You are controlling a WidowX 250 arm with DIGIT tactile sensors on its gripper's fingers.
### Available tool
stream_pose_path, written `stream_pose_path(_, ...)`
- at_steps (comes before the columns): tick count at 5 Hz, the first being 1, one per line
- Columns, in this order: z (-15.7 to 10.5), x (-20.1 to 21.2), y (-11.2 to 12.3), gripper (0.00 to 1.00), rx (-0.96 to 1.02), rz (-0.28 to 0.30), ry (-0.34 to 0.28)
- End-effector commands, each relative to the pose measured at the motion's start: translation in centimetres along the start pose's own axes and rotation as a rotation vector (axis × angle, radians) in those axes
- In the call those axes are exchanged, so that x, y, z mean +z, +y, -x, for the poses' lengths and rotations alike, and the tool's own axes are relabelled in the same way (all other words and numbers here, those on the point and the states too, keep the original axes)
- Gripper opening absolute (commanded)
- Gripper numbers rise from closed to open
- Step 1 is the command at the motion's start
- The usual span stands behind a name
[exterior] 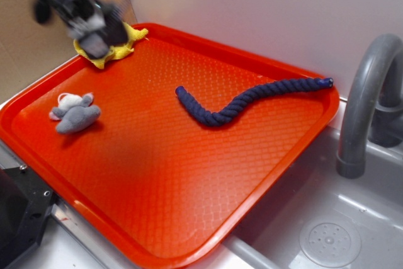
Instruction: Grab the black box.
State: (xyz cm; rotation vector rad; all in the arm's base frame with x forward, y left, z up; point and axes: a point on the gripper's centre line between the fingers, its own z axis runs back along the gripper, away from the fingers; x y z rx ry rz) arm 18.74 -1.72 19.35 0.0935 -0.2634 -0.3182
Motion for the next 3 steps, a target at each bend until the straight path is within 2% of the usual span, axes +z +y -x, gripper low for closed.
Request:
stream_pose_path(1, 1.9, 1.7, 1.9, 0.0, 0.514, -0.085, -0.012)
stream_pose_path(2, 1.2, -0.5, 1.1, 0.0, 0.556, -0.112, 0.045)
stream_pose_path(3, -0.9, -2.6, 2.5, 0.0, 0.543, -0.102, 0.063)
